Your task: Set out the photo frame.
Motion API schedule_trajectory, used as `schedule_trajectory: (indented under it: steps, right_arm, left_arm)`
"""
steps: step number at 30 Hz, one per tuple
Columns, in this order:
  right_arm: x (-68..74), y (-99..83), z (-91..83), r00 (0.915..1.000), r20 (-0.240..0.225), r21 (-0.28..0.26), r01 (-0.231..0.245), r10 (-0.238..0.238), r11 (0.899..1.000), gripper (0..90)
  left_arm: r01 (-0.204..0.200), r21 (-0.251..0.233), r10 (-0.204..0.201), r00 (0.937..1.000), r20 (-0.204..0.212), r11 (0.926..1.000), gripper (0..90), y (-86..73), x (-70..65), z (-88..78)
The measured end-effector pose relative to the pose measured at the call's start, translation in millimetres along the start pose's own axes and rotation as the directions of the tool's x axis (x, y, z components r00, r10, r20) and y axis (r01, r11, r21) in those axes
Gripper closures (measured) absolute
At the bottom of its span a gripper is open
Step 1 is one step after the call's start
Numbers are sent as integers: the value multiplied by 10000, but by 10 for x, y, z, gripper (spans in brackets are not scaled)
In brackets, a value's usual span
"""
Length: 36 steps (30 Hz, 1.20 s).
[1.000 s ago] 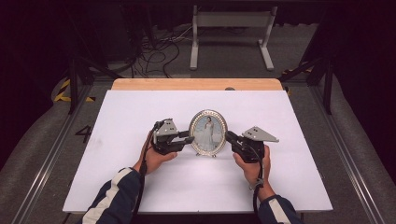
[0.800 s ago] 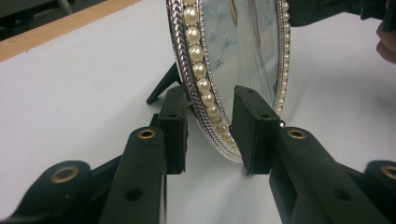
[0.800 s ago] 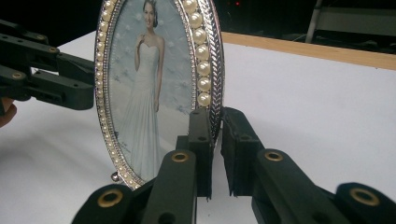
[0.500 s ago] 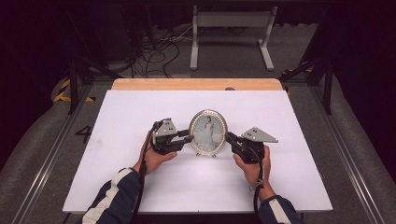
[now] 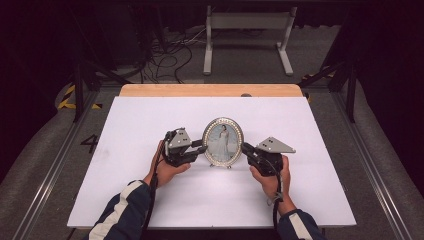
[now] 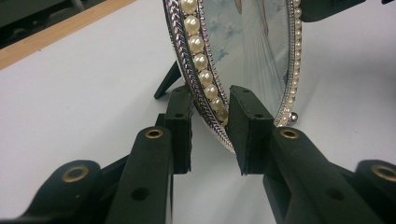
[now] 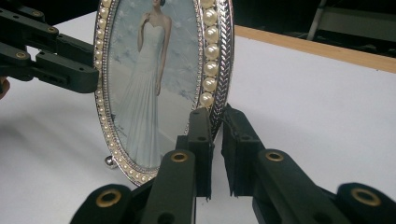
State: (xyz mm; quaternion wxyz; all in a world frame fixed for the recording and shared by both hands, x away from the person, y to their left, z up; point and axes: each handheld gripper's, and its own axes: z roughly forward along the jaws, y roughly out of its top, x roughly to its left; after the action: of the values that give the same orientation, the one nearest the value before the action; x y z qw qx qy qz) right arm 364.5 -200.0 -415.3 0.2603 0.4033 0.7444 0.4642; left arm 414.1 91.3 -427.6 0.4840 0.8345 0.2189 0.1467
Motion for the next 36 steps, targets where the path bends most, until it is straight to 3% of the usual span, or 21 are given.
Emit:
schedule_trajectory:
  steps: [16,36]
  right_arm:
    - [-17,10,17,10000,-69,111,-38,39,9999,819]
    - [-18,-6,26,9997,-186,167,147,-144,9998,799]
  left_arm:
    - [222,98,-222,9998,-14,9997,716,7,-28,-19]
    - [-85,140,88,9997,-242,9999,698,8,-47,-23]
